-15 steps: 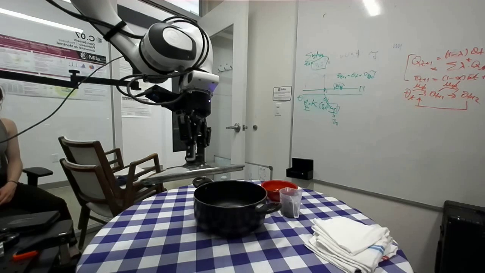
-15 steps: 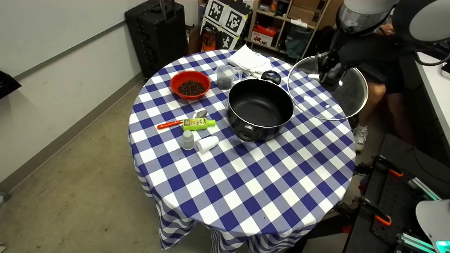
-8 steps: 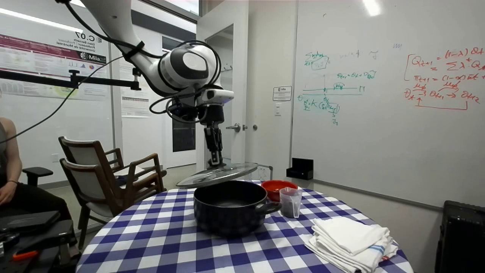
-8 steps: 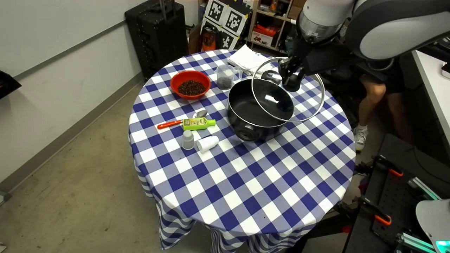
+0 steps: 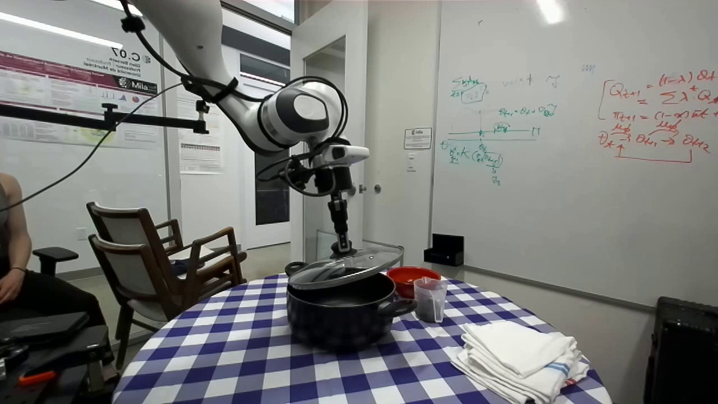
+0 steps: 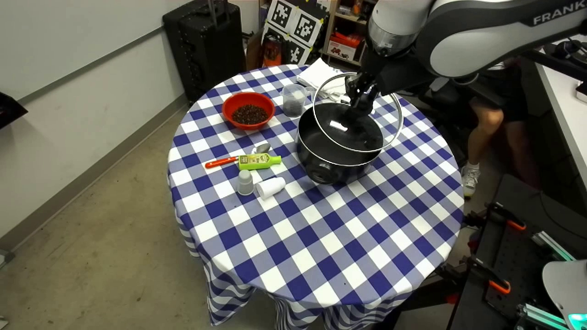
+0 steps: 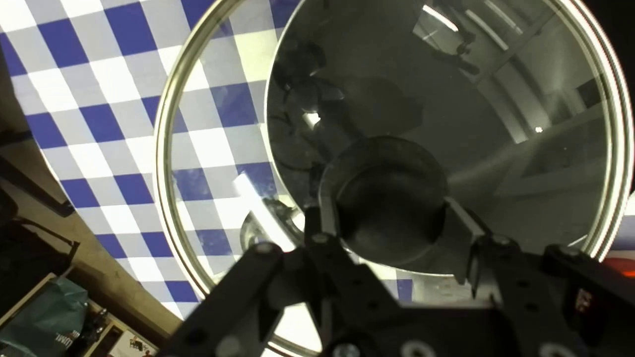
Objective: Put the lid on the black pot
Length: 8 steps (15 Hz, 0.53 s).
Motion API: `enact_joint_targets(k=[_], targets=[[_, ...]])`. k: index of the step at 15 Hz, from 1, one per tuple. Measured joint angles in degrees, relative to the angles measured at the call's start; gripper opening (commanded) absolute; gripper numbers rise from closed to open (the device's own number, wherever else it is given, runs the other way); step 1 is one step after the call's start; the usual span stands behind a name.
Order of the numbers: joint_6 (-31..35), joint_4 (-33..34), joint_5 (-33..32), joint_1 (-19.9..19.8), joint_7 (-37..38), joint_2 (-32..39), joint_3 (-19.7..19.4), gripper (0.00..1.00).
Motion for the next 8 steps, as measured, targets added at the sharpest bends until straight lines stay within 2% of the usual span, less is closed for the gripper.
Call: enact_joint_targets(k=[8], targets=[[0.1, 4.1, 3.8, 1.5, -5.7, 4.3, 0.0, 0.25]])
